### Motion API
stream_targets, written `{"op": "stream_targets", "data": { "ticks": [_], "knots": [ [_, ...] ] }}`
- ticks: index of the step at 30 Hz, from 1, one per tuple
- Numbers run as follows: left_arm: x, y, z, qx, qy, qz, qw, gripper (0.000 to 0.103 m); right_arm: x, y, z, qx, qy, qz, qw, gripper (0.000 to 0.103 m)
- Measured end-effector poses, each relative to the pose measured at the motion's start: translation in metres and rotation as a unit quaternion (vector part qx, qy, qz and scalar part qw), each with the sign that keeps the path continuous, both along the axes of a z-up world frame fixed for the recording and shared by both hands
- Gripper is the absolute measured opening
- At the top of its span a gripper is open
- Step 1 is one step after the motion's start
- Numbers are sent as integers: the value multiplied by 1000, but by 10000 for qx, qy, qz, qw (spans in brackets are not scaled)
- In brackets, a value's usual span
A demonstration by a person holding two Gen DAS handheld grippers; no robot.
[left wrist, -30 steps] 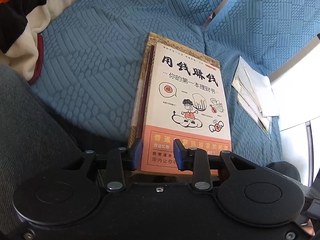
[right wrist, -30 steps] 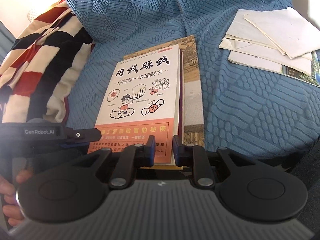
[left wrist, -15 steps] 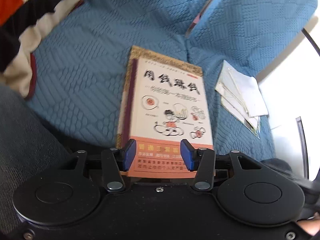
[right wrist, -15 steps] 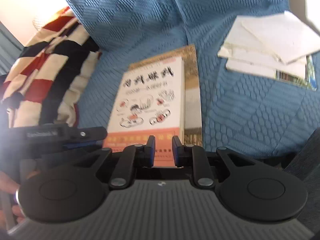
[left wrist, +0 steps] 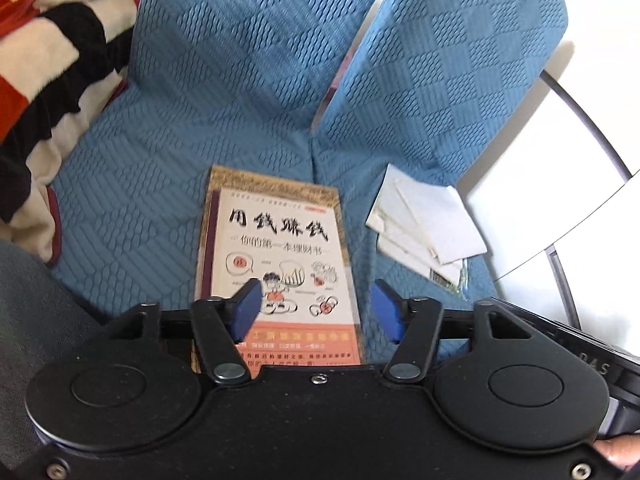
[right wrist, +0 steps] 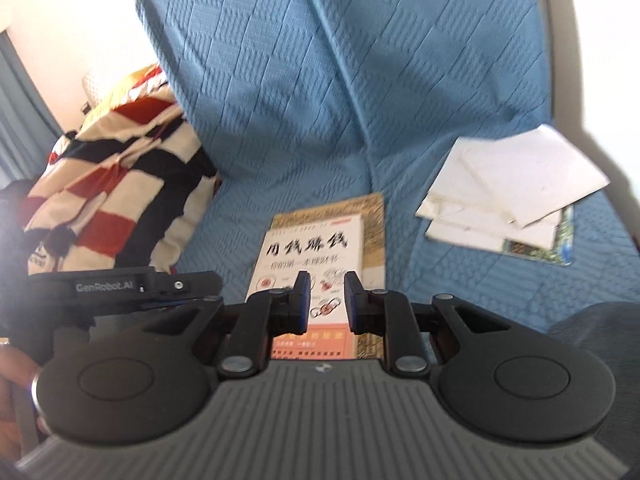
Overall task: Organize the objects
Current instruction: 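Move both tools over to the pile of white papers and postcards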
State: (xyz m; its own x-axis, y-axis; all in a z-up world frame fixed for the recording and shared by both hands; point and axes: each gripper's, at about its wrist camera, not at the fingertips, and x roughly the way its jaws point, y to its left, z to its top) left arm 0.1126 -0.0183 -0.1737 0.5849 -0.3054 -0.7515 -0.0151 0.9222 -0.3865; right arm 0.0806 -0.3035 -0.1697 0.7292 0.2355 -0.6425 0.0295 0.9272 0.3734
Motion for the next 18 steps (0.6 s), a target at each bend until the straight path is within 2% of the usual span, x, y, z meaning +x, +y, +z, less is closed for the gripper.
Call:
{"op": "stream_targets", "data": {
  "ticks": [5, 7, 11, 15, 18],
  "knots": [
    [-2, -8, 17, 34, -180, -95, 9998, 72, -15, -6, 15, -347, -94, -240, 9991, 22],
    [-4, -14, 24, 121, -287, -131, 9994, 80, -19, -8, 21, -419, -179, -295, 9985, 22],
    [-6, -24, 34, 167, -381, -241, 9988, 84, -27, -10, 31, -598, -325, -402, 9969, 22],
    [-7, -35, 42, 218, -436, -300, 9984, 96, -33, -17, 35, -612, -374, -554, 9959, 23],
    [-9, -43, 47, 233, -500, -400, 9977, 101, -37, -25, 35, -606, -330, -738, 9949, 23]
  ]
}}
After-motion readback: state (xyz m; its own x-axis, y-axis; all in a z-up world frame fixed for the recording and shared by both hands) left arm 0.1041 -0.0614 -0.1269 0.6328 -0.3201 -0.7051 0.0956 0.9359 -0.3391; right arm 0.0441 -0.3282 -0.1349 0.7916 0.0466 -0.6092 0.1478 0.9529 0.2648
